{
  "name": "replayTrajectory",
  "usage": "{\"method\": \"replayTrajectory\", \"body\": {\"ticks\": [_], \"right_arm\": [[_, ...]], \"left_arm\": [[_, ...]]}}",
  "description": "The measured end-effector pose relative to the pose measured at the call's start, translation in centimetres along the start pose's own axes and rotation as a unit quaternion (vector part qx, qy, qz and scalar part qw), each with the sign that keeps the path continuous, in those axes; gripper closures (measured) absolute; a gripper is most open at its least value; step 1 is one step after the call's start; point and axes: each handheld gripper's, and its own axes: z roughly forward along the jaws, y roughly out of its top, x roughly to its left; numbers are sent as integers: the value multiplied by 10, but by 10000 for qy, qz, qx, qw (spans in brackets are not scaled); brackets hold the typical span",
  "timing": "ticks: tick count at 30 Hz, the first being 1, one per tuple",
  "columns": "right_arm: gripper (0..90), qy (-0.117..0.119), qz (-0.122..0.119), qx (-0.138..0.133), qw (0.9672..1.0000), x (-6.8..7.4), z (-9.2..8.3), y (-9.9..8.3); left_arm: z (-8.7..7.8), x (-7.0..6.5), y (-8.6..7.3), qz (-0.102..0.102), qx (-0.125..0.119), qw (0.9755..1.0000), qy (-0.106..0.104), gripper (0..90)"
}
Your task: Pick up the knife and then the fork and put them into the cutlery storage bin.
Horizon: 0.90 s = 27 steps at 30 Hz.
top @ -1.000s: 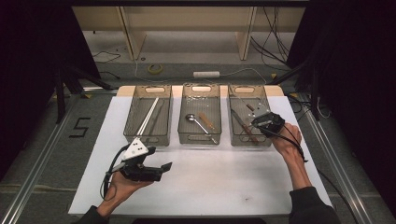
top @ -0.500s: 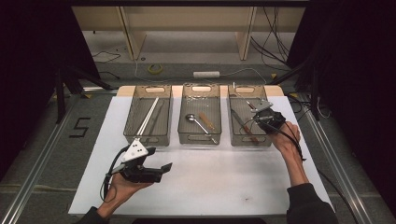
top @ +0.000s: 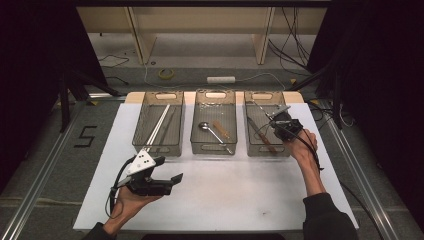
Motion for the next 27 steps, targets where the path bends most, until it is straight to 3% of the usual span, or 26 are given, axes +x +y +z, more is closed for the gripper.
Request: {"method": "replayTrajectory", "body": {"ticks": [12,21,24,27], "right_arm": [[812,171,233,120,9995,2,6,2],[808,290,270,282,9988,6,12,3],[797,447,307,258,9982,7,13,3],[729,595,349,135,9975,7,11,4]], "left_arm": [[0,0,0,10,23,10000,1,157],[0,-1,-1,14,32,10000,13,158],[0,-1,-1,11,37,10000,11,157],[0,-1,-1,17,34,10000,18,157]]}}
